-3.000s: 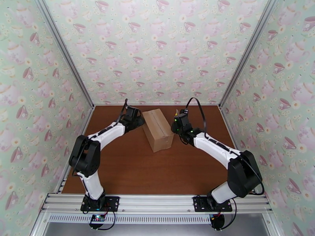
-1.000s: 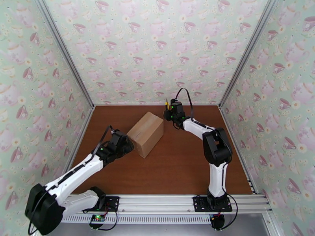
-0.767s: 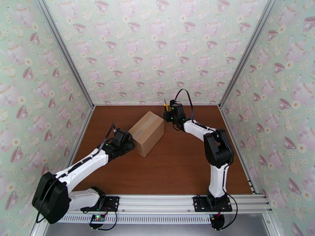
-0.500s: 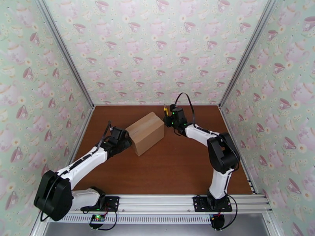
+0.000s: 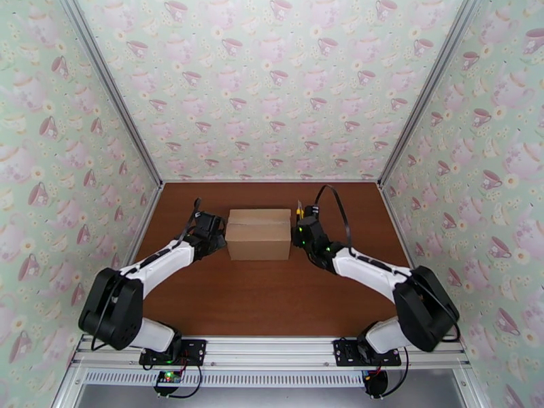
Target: Unpack the express box
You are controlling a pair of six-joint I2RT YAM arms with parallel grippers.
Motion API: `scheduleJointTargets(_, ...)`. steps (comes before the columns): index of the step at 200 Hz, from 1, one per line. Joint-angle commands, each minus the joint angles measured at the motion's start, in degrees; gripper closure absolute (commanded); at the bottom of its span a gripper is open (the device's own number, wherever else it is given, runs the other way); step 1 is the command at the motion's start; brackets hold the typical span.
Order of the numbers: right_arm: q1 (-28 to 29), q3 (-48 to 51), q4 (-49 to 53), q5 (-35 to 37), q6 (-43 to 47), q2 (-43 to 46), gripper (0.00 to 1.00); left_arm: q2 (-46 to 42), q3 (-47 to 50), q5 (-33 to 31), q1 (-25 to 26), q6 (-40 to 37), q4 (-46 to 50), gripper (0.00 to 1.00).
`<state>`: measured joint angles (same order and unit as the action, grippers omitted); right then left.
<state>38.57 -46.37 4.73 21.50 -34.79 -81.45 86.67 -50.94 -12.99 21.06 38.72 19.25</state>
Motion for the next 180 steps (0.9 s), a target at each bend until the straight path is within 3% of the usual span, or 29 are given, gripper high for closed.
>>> scheduleJointTargets(1, 6.0, 1.8, 1.8, 2.8, -6.7, 5.1, 1.00, 2.9, -1.1, 1.7, 0.4, -2.1, -5.2, 0.55)
scheduleJointTargets(21, 8.6, 1.0, 10.9, 8.1, -9.4, 7.8, 1.00, 3.0, -2.0, 1.3, -1.1, -3.0, -5.1, 0.55)
scheduleJointTargets(52, 7.6, 0.5, 17.5, 13.8, -7.3, 11.9, 1.00, -0.1, -3.4, 1.0, -3.4, -4.6, -0.5, 0.55)
scheduleJointTargets(76, 3.8, -0.8, 18.9, 12.7, -4.6, 12.7, 1.00, -4.9, -0.4, 0.8, -3.4, -3.2, 3.9, 0.56)
scheduleJointTargets(114, -3.2, -2.9, 15.3, 4.4, 1.0, 10.2, 1.00, -17.9, 9.1, 0.7, -2.4, 1.8, 9.9, 0.56)
scheduleJointTargets(148, -9.3, -6.7, 8.1, -4.6, 6.9, 4.8, 1.00, -27.9, 13.2, 1.7, 4.8, 6.8, 12.9, 0.56)
scheduleJointTargets(180, -11.3, -13.8, 6.3, -8.0, 10.0, -3.2, 1.00, -28.5, 14.6, -1.3, 14.8, 12.8, 9.5, 0.56)
